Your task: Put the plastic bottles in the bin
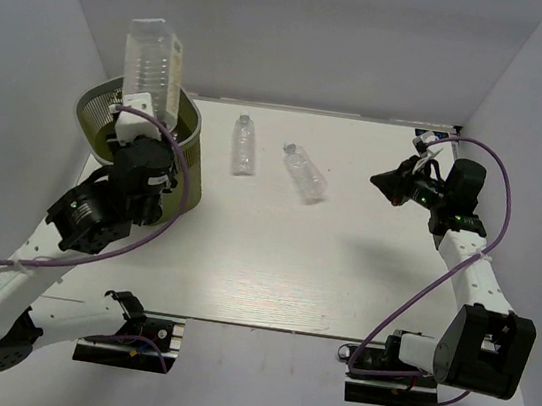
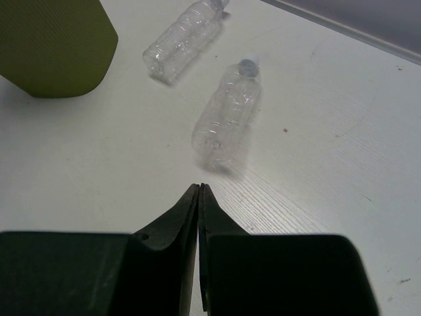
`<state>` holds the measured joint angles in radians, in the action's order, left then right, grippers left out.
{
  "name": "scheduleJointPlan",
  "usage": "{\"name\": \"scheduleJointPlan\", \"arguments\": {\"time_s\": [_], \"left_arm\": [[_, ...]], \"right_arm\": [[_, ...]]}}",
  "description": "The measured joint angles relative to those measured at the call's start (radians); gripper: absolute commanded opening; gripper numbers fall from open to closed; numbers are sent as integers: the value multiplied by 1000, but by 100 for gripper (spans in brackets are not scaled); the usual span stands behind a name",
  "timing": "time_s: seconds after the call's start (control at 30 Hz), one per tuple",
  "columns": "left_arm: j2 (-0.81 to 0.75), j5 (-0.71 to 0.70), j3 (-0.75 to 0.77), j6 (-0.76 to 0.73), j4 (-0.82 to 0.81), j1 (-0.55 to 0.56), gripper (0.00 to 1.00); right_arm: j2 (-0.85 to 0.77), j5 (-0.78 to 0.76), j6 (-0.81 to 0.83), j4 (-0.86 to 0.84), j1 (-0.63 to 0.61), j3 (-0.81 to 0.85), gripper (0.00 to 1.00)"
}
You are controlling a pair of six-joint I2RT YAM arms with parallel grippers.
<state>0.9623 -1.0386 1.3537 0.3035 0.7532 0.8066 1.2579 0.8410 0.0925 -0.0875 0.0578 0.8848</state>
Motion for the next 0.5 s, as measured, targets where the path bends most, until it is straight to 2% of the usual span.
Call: {"name": "scheduleJointPlan", "arguments": {"time_s": [0.1,0.2,0.3,0.37,0.43,0.5], "left_arm": [[-8,-49,44,142,155,-5,0],[4,-70,67,254,263,-6,10],[22,-71,64,330,330,-6,11],[32,-69,53,369,356,-6,18],[36,-66,38,407,379,-6,20],[36,-64,24,435,395,-9,28]], "right_arm": [[1,3,-6,-14,0,-4,7],[2,8,-10,-20,0,-6,9],[2,14,-11,-21,0,-6,9],[2,20,-11,-21,0,-6,9],[2,26,-11,-21,0,-8,9],[0,29,-11,-22,0,-17,9]]}}
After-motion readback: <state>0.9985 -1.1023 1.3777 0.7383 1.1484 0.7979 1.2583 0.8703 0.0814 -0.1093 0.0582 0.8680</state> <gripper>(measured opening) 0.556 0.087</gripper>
